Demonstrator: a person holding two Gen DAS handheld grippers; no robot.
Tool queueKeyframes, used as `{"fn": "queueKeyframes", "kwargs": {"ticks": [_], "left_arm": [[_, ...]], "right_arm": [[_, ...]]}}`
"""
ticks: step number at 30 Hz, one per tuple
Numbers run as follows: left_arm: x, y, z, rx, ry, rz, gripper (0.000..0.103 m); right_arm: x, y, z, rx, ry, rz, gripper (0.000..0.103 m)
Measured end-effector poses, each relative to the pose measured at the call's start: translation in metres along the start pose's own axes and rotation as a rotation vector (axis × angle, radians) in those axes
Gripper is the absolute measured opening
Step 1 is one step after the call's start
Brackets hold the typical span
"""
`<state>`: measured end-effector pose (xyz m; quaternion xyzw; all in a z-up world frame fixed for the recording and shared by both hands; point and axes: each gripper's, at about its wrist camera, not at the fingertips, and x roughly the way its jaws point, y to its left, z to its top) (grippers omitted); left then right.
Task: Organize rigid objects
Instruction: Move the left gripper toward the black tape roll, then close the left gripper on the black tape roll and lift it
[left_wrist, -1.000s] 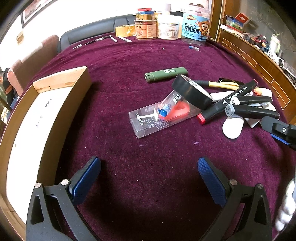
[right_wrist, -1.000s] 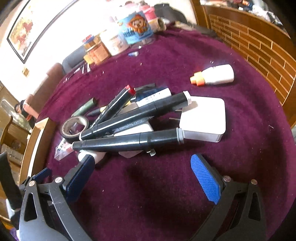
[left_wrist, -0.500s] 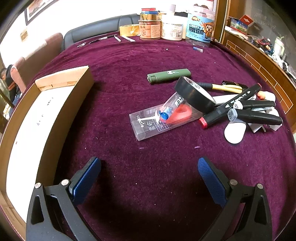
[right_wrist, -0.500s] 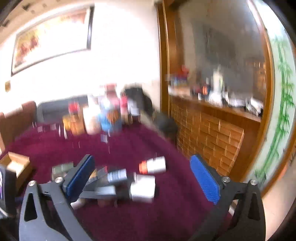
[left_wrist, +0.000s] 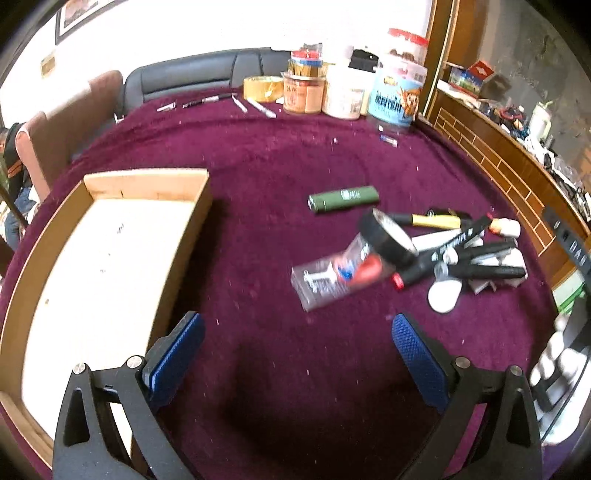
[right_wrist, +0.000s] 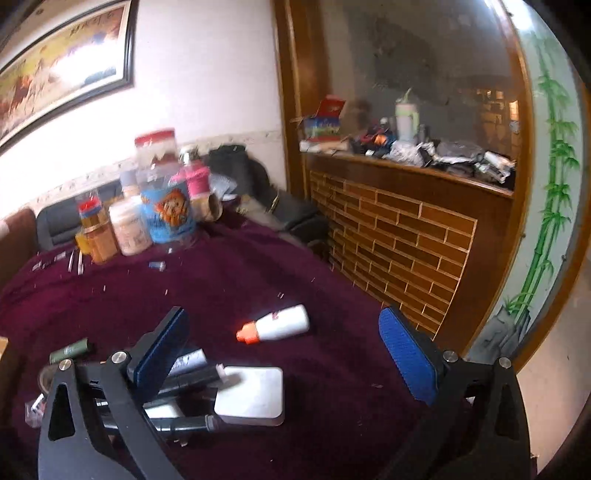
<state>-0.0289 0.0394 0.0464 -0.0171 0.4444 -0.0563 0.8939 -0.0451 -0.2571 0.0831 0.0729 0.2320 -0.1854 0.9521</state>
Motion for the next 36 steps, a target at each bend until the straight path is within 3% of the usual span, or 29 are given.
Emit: {"fn": "queueKeyframes", "kwargs": {"ticks": [3,7,12,16,18,19,20,21,23,29,36], "left_arm": [[0.006,-0.001,0.009,0.000,-0.023,0.010,0.099],[0.021,-0.012,0.024,0.023,0.020,-0.054,0.099],[0.025,-0.028,0.043,0.034,0.000,-0.088,0.099],[0.045,-0.034,0.061,0.005,0.045,-0.103,0.099],[0.063,-0.035,0.065,0.004,0.117,-0.112,0.079],[0.072,-0.034,0.065,0.001,0.169,-0.147,0.042],[0.076,-0.032,0.063,-0.019,0.202,-0.226,0.031],[0.074,-0.030,0.060,-0.034,0.211,-0.260,0.029],[0.062,-0.031,0.054,0.003,0.194,-0.264,0.021],[0.009,-0.026,0.012,0.093,0.188,-0.352,0.018],[-0.017,0.010,-0.003,0.020,0.140,-0.333,0.028]], "right_arm": [[0.007,0.002,-0.002,-0.010,0.029,0.010,0.102],[0.012,0.002,-0.004,-0.016,0.052,0.008,0.102],[0.017,0.010,-0.005,-0.054,0.074,0.001,0.102],[0.018,0.012,-0.006,-0.068,0.073,0.001,0.102],[0.020,0.011,-0.006,-0.065,0.082,-0.001,0.102],[0.021,0.010,-0.007,-0.061,0.089,-0.003,0.102],[0.022,0.010,-0.006,-0.059,0.092,-0.004,0.102],[0.022,0.009,-0.006,-0.056,0.096,-0.003,0.102],[0.023,0.009,-0.006,-0.054,0.101,-0.002,0.102],[0.025,0.009,-0.007,-0.054,0.110,0.002,0.102],[0.025,0.007,-0.007,-0.043,0.119,0.003,0.102]]}}
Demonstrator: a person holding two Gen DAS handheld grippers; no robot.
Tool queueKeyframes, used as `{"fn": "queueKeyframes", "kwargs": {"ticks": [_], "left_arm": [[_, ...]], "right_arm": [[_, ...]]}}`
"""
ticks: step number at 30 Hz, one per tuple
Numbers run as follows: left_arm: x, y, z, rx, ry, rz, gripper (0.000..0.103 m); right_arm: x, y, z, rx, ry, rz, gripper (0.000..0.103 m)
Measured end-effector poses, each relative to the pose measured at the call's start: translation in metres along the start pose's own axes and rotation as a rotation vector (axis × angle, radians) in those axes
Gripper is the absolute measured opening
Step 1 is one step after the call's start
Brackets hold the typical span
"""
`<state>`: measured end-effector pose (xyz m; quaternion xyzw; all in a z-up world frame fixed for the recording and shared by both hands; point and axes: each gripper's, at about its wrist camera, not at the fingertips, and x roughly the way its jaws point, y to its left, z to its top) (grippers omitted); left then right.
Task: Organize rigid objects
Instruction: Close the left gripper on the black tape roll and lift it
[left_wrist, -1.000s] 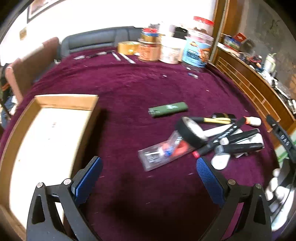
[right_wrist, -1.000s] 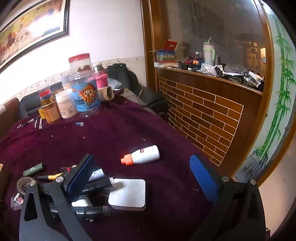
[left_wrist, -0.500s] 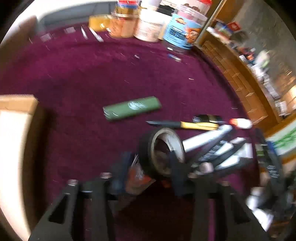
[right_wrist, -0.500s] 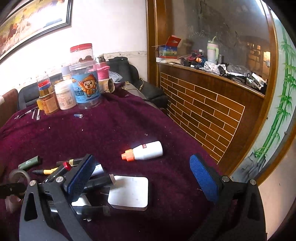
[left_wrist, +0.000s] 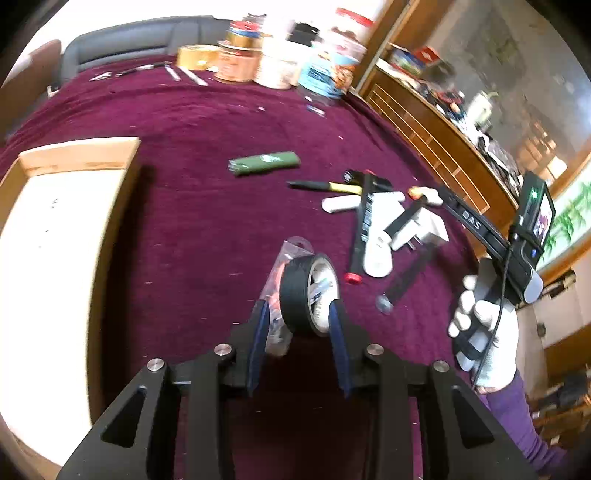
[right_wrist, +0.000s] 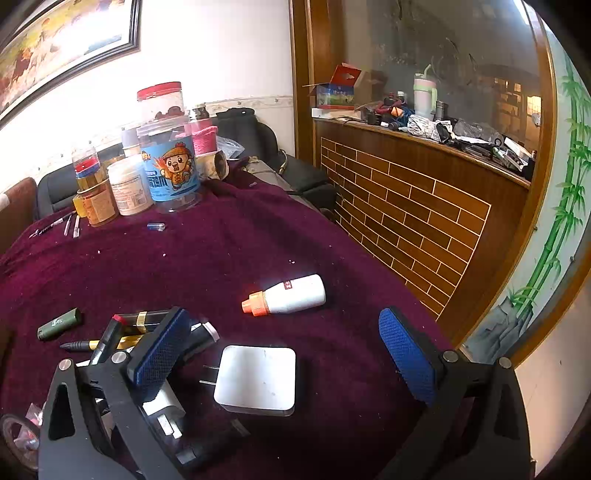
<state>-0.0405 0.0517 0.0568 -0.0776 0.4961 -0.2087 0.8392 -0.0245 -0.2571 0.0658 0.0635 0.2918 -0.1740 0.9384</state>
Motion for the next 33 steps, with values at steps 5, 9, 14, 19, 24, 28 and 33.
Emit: {"fn": "queueKeyframes", "kwargs": {"ticks": [5,9,14,19,24,28,33], "left_arm": [[-0.004,0.006,-0.007,-0.018,-0.024,0.026,0.033],[-0.002,0.008,-0.010,-0.023,-0.019,0.014,0.033],[0.002,-0.005,0.002,0.007,-0.032,-0.007,0.034],[0.025,-0.016,0.017,0.047,-0.013,0.011,0.034],[0.035,-0.012,0.022,-0.002,0.046,-0.071,0.004],[0.019,-0.022,0.014,0.047,0.017,-0.069,0.003],[0.007,-0.022,0.011,0.056,0.002,-0.076,0.003]], "right_arm": [[0.002,-0.003,0.000,0.014,0.010,0.001,0.102],[0.002,-0.003,0.000,0.016,0.012,0.001,0.102],[0.004,-0.002,0.000,0.016,0.018,0.002,0.102],[0.005,-0.001,0.000,0.015,0.025,0.000,0.102],[0.007,-0.003,0.000,0.021,0.034,-0.002,0.102],[0.009,-0.005,0.000,0.033,0.045,-0.002,0.102],[0.009,-0.007,-0.001,0.040,0.047,-0.007,0.102]]}}
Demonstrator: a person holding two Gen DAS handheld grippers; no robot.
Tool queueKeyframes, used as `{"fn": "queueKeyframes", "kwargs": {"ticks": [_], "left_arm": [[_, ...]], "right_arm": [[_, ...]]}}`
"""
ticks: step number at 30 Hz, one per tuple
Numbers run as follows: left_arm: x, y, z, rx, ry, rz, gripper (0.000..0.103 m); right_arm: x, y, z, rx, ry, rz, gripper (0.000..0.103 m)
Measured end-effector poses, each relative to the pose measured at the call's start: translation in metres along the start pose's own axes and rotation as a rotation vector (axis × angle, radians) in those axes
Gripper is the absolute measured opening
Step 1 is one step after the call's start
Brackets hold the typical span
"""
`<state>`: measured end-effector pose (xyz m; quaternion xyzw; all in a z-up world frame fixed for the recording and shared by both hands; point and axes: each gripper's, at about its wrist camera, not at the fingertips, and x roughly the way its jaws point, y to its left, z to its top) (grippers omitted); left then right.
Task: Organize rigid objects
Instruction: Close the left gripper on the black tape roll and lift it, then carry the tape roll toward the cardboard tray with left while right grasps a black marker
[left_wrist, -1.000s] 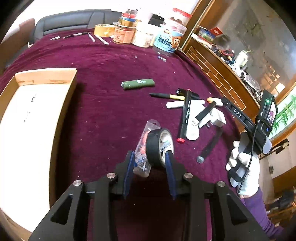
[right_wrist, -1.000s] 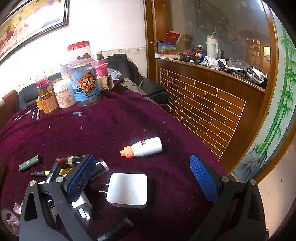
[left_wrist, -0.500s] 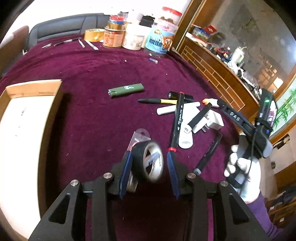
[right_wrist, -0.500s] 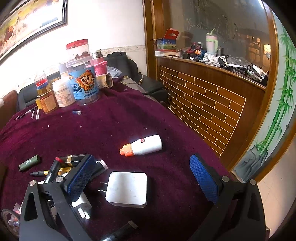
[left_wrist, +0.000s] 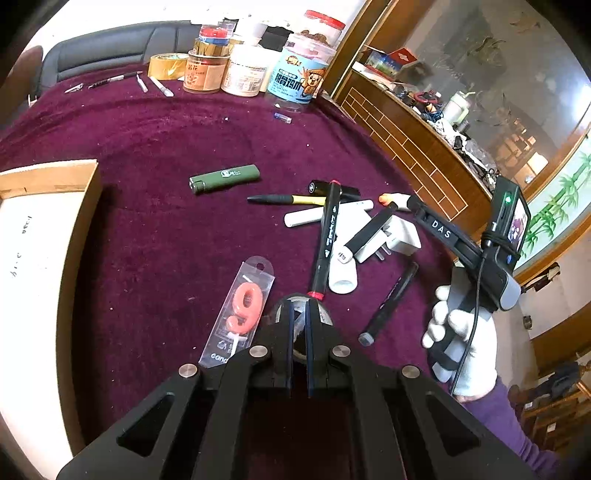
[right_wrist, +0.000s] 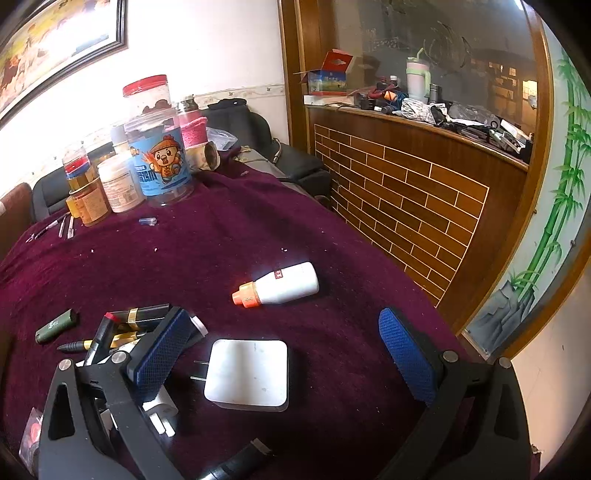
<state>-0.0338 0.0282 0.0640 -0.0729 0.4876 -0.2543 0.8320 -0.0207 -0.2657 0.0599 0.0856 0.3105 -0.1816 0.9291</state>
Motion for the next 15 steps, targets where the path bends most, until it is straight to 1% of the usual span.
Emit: {"fn": "queueKeyframes", "kwargs": {"ticks": [1,2,3,4,5,8,10,12,13,15], "left_arm": [[0.001,0.000,-0.001,0.004,0.005,0.014,0.006],[0.004,0.001,-0.003,0.010,0.016,0.034,0.012],[0.007,0.002,-0.004,0.009,0.026,0.042,0.017],[0.010,0.003,-0.005,0.004,0.035,0.045,0.024],[0.014,0.006,-0.006,-0.014,0.044,0.040,0.025],[0.023,0.010,-0.004,-0.049,0.060,0.003,0.025],[0.031,0.005,-0.003,-0.028,0.073,0.028,0.025],[0.037,-0.003,-0.002,0.012,0.075,0.060,0.018],[0.040,-0.007,-0.002,0.031,0.082,0.087,0.008],[0.041,-0.012,-0.005,0.046,0.077,0.086,0.007]], "right_arm": [[0.000,0.000,0.000,0.001,0.001,0.000,0.102],[0.000,0.000,0.000,0.001,0.002,0.000,0.102],[0.001,0.000,0.000,0.001,0.003,-0.001,0.102],[0.000,0.000,0.000,0.000,0.004,-0.001,0.102],[0.000,0.000,0.000,-0.001,0.004,0.000,0.102],[0.001,0.002,0.000,-0.005,0.007,0.000,0.102],[0.002,0.002,0.000,-0.006,0.009,0.000,0.102],[0.002,0.002,0.000,-0.004,0.011,0.001,0.102],[0.002,0.002,0.000,-0.005,0.012,0.001,0.102],[0.003,0.002,0.000,-0.004,0.014,0.002,0.102]]}}
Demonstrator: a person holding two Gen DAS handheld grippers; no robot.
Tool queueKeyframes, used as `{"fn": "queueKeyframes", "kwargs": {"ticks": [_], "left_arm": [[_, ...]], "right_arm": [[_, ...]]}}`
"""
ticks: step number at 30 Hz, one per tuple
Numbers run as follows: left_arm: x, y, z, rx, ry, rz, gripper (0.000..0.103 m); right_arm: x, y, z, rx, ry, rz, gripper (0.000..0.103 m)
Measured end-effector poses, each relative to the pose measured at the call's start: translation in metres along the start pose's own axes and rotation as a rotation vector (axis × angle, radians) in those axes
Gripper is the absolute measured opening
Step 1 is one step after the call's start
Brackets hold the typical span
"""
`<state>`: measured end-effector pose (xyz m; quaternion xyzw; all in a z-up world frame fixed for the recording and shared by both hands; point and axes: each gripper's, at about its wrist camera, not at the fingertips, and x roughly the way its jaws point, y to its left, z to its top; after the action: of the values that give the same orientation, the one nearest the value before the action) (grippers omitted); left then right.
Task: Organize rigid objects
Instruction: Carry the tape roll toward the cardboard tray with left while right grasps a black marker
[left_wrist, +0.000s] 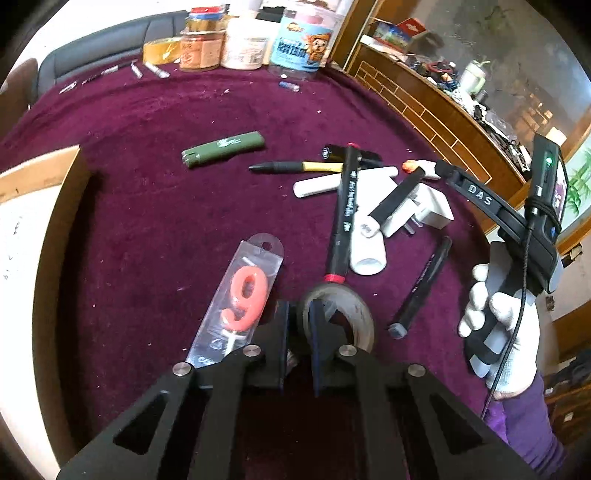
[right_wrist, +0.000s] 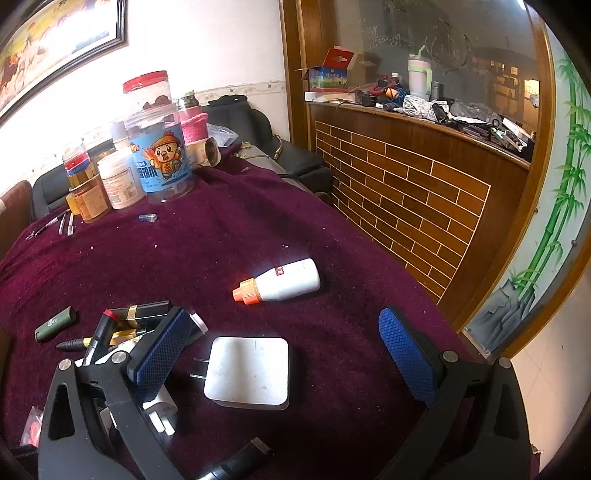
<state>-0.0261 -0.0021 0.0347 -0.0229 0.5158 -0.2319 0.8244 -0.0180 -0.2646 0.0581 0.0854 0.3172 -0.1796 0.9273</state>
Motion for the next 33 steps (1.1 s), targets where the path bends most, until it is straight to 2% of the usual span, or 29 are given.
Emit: {"fn": "queueKeyframes", "kwargs": {"ticks": [6,15,18,19,21,26,30,32,33], "left_arm": [[-0.023,-0.001,-0.004,-0.024,-0.060,-0.037,0.007],[-0.121,0.024,-0.030,-0.111,-0.274,-0.105,0.007],[-0.145,0.044,-0.040,-0.138,-0.320,-0.093,0.008],[-0.152,0.050,-0.044,-0.142,-0.335,-0.083,0.008],[-0.161,0.063,-0.050,-0.155,-0.359,-0.074,0.008],[-0.171,0.085,-0.064,-0.200,-0.400,-0.103,0.008],[-0.177,0.103,-0.079,-0.241,-0.424,-0.120,0.008],[-0.181,0.112,-0.086,-0.261,-0.435,-0.126,0.008],[-0.182,0.116,-0.088,-0.269,-0.442,-0.125,0.008]], "right_arm": [[0.002,0.000,0.000,0.005,0.004,0.000,0.102],[0.005,-0.014,0.002,0.079,0.021,0.024,0.102],[-0.024,-0.021,0.004,0.093,-0.039,-0.002,0.102],[-0.044,-0.020,0.004,0.080,-0.074,0.024,0.102],[-0.065,-0.013,0.003,0.039,-0.078,0.084,0.102],[-0.084,0.018,0.002,-0.088,0.057,0.305,0.101],[-0.079,0.030,0.002,-0.081,0.157,0.363,0.085],[-0.069,0.030,0.001,-0.022,0.218,0.392,0.073],[-0.063,0.028,0.001,0.024,0.253,0.410,0.072]]}}
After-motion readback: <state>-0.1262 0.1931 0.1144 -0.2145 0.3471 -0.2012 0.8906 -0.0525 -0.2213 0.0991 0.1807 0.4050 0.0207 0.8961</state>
